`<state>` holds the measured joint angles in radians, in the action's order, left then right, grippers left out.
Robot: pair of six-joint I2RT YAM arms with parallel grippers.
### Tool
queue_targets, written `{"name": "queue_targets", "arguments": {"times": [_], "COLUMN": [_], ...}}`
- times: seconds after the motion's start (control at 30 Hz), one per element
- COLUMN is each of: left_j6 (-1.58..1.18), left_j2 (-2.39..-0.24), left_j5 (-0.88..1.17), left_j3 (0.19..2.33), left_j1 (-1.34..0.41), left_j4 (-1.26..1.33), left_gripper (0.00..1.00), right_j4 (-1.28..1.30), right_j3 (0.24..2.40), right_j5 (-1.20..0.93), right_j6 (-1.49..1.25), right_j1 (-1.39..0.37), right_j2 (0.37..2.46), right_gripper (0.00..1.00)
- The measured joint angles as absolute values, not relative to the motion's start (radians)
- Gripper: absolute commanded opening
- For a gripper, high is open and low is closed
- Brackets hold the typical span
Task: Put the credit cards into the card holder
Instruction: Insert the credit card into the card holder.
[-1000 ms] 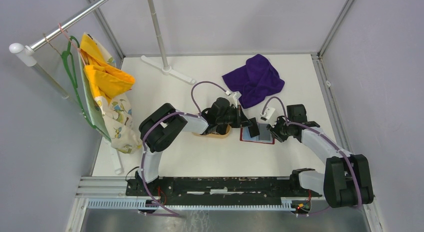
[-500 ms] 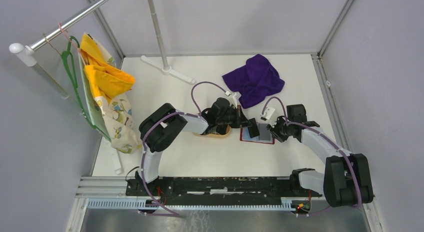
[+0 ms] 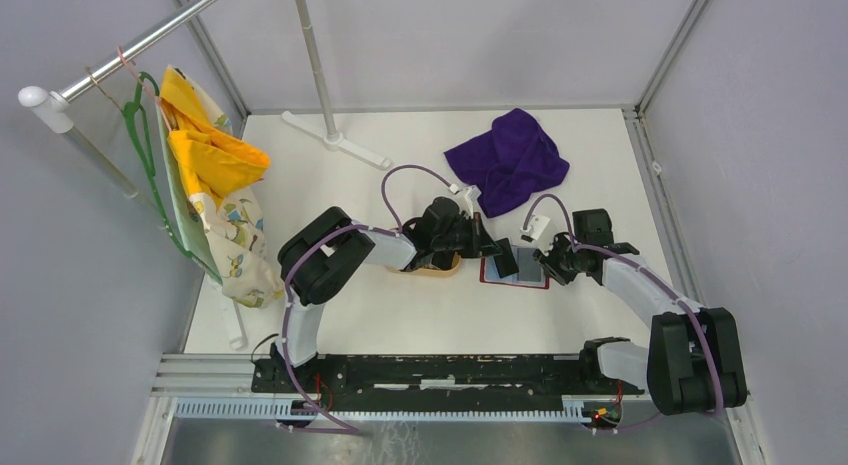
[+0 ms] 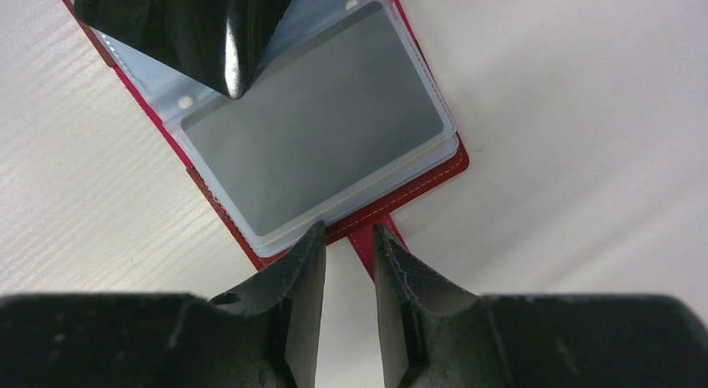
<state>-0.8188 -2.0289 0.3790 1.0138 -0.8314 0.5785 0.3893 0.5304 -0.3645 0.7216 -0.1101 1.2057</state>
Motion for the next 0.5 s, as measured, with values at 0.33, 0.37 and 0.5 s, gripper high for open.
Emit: {"name": "queue_targets", "arguments": {"times": [0.33,0.37,0.5], "left_j6": [-0.819,-0.819,-0.819], "left_j2": [-2.028,-2.028,-2.028], "left_j5": [0.374,0.375,0.375], "left_j3": [1.005,1.005,1.005], "left_j1": [-0.831,-0.831,-0.831], "left_j4": [0.579,0.579,0.579], "left_gripper": [0.02,0.02,0.02], "right_j4": [0.389,0.389,0.389], "right_j3": [0.53,0.53,0.53], "right_j5": [-0.361,-0.361,-0.36], "right_j6": [0.722,0.722,0.722], "right_j1": [-0.112,-0.112,-0.112], "right_j2": [1.207,1.207,1.207], "right_gripper": [0.33,0.33,0.33]}}
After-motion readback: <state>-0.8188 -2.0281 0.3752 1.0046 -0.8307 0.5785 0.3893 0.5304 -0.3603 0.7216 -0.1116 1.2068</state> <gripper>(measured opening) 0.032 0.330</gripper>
